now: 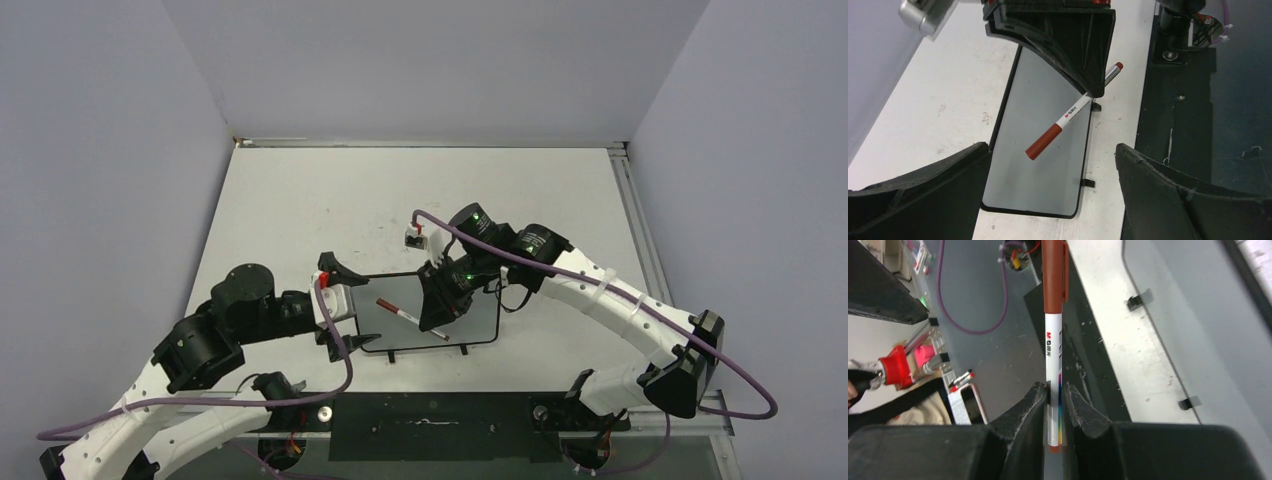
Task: Write a sentence on the whiteboard
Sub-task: Open the whiteboard marker at the center of the board.
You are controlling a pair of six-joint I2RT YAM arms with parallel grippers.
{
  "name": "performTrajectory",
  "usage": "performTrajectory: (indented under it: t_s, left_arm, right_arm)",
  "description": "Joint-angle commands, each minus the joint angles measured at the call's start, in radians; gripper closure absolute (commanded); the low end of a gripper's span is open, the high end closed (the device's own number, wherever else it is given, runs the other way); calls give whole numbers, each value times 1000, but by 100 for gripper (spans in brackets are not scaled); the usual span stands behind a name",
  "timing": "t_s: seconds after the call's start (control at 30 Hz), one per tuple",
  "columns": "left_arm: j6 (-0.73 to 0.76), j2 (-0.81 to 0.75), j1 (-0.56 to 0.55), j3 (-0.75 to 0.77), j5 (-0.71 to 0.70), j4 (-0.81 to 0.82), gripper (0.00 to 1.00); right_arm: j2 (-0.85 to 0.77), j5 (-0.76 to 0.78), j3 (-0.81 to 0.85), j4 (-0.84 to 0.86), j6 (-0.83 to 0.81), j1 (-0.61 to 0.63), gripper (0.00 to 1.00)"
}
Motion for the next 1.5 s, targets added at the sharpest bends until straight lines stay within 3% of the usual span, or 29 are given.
performTrajectory:
  t_s: [0.0, 0.37, 0.93, 1.03, 1.13, 1.27, 1.3, 1.33, 1.43, 1.47]
  left_arm:
    - [-10, 4, -45, -3, 73, 16, 7]
    - [-51, 81, -244, -50, 8, -90, 29]
    - [-65, 145, -378, -107, -107, -53, 31]
    - [-68, 152, -388, -113, -123, -60, 43]
    - [-78, 159, -395, -110, -129, -58, 61]
    - [-113, 174, -399, -112, -109, -43, 99]
    - [-129, 173, -399, -118, -105, -33, 100]
    - [-156, 169, -399, -133, -115, -14, 100]
    - [-251, 138, -397, -182, -140, 50, 100]
    - [-277, 129, -395, -203, -139, 77, 100]
  right_arm:
    - [4, -85, -18, -23, 4, 37, 95]
    - [23, -167, -29, -83, -16, 59, 95]
    - [60, -189, 3, -140, -58, 118, 95]
    - [57, -194, 9, -143, -61, 117, 95]
    - [54, -188, 6, -148, -67, 118, 95]
    - [39, -165, -13, -130, -48, 117, 95]
    - [33, -160, -22, -117, -35, 115, 91]
    - [23, -159, -33, -104, -28, 113, 80]
    - [-31, -124, -75, -41, 12, 109, 37]
    - [-56, -105, -97, -12, 30, 109, 27]
